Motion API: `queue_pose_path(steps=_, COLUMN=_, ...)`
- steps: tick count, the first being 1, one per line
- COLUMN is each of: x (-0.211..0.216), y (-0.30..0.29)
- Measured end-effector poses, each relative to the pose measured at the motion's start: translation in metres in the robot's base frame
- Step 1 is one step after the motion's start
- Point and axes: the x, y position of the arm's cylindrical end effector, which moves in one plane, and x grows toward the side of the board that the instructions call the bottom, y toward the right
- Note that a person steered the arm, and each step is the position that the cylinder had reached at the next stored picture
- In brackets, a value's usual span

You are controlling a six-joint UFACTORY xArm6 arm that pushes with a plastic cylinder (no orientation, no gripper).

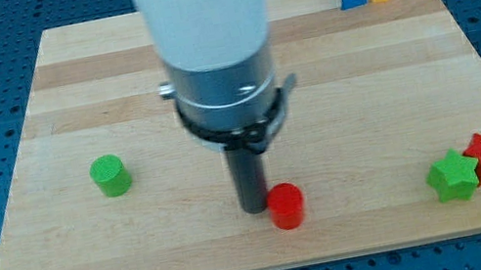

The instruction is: Place the red circle into the green star to the left

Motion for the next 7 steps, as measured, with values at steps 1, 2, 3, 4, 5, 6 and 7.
queue_pose_path(steps=1, x=0.001, y=-0.031)
queue_pose_path(steps=2, x=0.015, y=-0.048)
queue_pose_path(steps=3, x=0.017, y=-0.023)
queue_pose_path(steps=4, x=0.018, y=0.015)
queue_pose_path(steps=5, x=0.018, y=0.036)
queue_pose_path(steps=6, x=0.016, y=0.061)
queue_pose_path(steps=7, x=0.008, y=0.099)
